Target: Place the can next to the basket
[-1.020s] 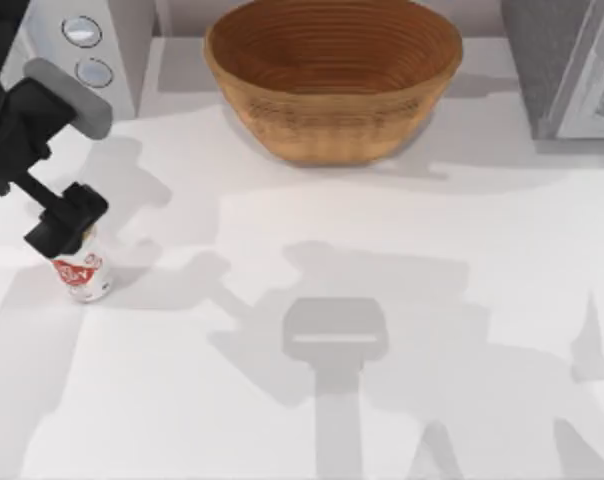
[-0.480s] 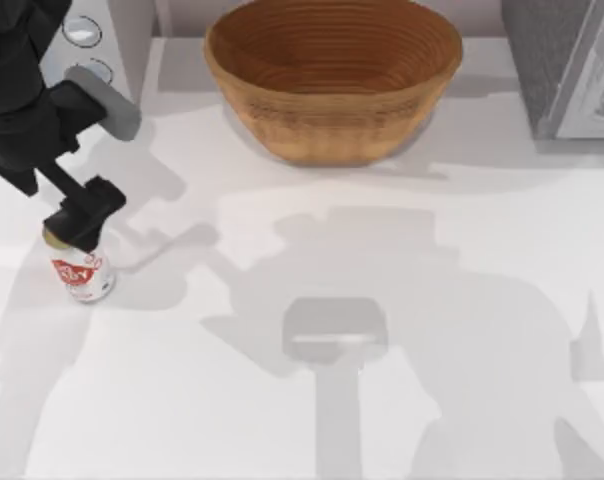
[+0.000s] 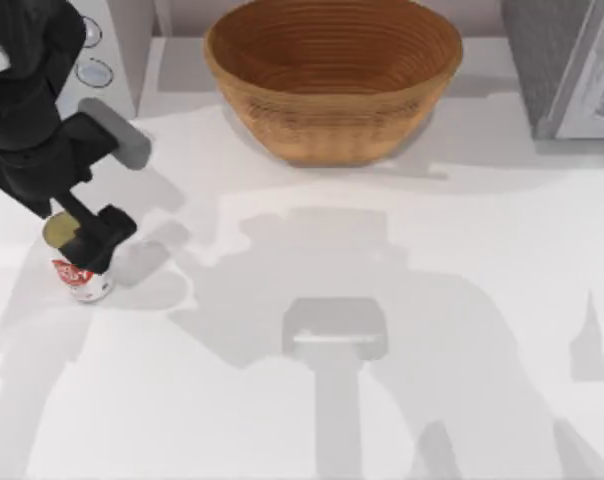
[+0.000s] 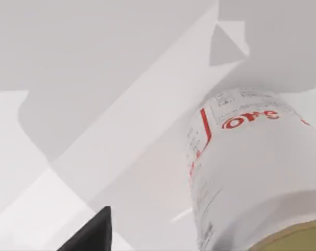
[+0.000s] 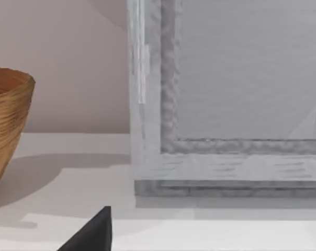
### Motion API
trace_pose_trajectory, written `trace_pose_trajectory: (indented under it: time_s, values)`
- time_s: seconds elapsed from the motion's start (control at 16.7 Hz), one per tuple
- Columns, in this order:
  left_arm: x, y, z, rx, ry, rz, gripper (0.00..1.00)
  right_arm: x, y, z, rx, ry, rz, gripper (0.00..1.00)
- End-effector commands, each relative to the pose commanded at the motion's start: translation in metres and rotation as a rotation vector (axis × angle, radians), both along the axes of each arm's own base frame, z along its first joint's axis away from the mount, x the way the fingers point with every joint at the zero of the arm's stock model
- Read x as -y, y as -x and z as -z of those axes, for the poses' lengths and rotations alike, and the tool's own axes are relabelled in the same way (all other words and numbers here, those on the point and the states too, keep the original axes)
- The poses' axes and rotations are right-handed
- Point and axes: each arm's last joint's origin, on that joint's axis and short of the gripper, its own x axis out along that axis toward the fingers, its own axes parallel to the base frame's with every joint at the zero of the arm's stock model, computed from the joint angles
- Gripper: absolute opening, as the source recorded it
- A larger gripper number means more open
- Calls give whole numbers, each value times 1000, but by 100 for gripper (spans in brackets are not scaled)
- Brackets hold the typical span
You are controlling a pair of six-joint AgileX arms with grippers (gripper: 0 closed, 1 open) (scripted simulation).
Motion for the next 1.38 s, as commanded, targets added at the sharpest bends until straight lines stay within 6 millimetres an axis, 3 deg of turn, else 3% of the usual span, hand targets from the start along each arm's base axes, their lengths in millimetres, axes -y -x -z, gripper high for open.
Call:
trace_pose_trajectory:
  time_s: [0.18, 0.36, 1.14, 1.38]
  values:
    - [0, 2, 19, -7, -1, 0, 100, 0, 0, 0, 0, 0, 0, 100]
    - [0, 2, 20, -8, -1, 0, 100, 0, 0, 0, 0, 0, 0, 100]
    - [0, 2, 20, -8, -1, 0, 2, 0, 0, 0, 0, 0, 0, 100]
    - [0, 2, 20, -8, -1, 0, 0, 0, 0, 0, 0, 0, 0, 100]
